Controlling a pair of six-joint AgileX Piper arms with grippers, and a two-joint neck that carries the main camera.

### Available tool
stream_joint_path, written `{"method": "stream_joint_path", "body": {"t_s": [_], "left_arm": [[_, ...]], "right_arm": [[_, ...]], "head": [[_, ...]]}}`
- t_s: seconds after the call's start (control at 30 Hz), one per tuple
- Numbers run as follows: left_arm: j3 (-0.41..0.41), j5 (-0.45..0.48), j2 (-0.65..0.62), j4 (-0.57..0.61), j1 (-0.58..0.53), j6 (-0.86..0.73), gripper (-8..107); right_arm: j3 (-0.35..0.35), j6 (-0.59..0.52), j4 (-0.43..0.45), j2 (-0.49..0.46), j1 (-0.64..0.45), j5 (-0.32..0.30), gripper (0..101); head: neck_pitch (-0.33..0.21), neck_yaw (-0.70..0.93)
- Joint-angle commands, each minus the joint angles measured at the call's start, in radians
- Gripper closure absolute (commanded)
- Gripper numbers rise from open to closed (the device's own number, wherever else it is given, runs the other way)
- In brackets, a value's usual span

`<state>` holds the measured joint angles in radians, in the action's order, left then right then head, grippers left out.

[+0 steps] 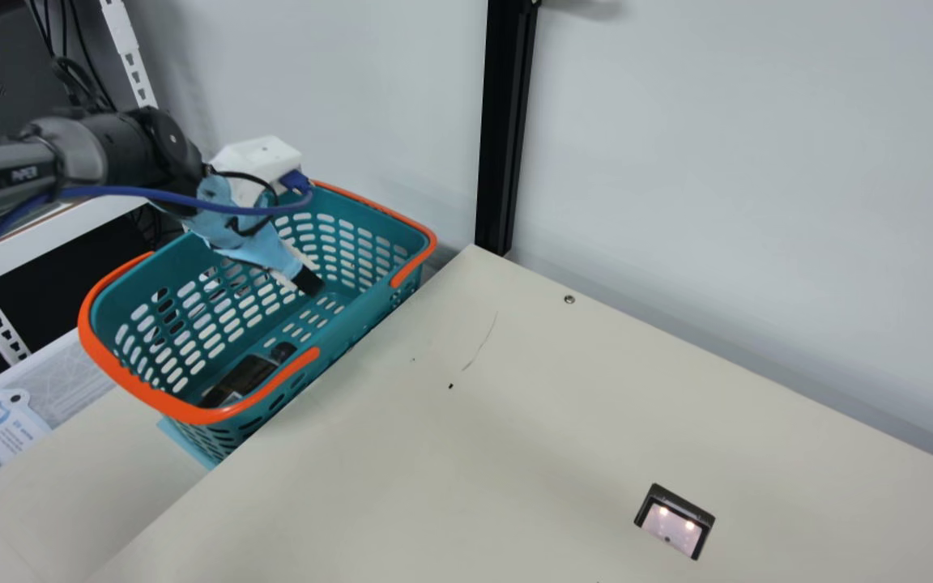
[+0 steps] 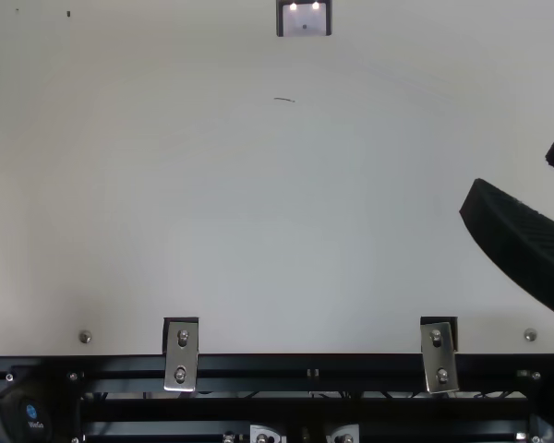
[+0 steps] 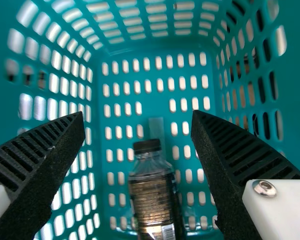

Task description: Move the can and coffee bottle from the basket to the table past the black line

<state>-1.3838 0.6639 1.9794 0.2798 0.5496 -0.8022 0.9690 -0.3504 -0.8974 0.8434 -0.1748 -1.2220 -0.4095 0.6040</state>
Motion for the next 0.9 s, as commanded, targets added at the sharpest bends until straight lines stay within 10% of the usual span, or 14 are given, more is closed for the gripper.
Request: {"method": "stream_joint_path", "body": {"t_s": [0.0,0.87], "left_arm": [[-0.008,0.003,0.046,-0.017,-0.004,0.027,9],[-0.043,0.014,0.263,-0.206,0.017,0.281,9]], "right_arm": [[0.000,0.000,0.000,0.000,0.000,0.000,0],[0.000,0.000,0.000,0.000,0.000,0.000,0]], "head": [[-0.027,0.020],[-0.027,0.020]]}}
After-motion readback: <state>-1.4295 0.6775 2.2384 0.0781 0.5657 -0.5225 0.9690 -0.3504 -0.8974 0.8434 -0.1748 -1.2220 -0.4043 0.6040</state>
